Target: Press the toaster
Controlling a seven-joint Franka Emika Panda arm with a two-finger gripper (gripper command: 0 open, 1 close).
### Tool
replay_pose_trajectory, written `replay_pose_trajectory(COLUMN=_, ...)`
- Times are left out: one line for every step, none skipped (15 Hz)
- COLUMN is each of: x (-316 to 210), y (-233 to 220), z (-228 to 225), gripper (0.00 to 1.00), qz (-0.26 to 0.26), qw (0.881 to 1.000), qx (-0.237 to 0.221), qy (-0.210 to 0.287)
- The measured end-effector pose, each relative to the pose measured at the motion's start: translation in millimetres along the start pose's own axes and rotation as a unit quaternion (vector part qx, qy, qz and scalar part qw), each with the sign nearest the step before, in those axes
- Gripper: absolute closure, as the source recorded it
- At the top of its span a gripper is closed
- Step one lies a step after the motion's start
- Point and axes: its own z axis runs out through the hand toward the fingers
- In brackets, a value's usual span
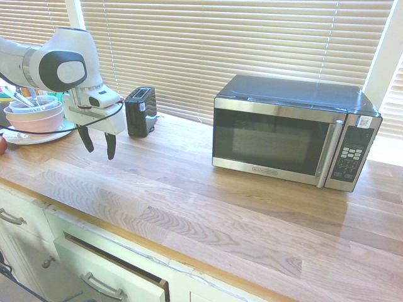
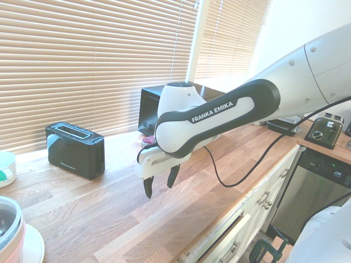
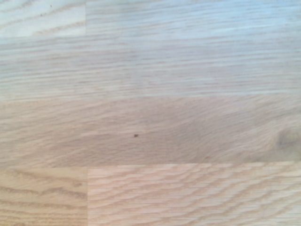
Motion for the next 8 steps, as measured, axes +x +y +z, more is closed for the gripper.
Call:
replay_pose_trajectory(x=1, y=0, z=0, gripper=0.00, qz=0.001, qw=1.000, qx=0.000, qy=0.000)
replay_pose_trajectory(x=2, y=1, z=0, gripper=0.00, qz=0.002, qw=1.000, qx=0.000, qy=0.001)
replay_pose_trajectory(x=2, y=1, z=0, gripper=0.00, qz=0.001, qw=1.000, qx=0.001, qy=0.003)
replay_pose_trajectory(x=1, y=-1, z=-1, gripper=0.00, qz=-0.002, qw=1.000, qx=0.002, qy=0.006)
replay_pose_trajectory(x=-2, y=-5, z=-2, gripper=0.00, qz=-0.011, qw=1.000, qx=0.006, qy=0.015)
replay_pose_trajectory(x=-6, y=-13, z=-6, gripper=0.00, qz=-0.022, qw=0.999, qx=0.015, qy=0.031)
replay_pose_trajectory(x=-12, y=-21, z=-9, gripper=0.00, qz=-0.032, qw=0.998, qx=0.023, qy=0.044)
replay_pose_trajectory(x=-19, y=-29, z=-11, gripper=0.00, qz=-0.039, qw=0.997, qx=0.030, qy=0.056)
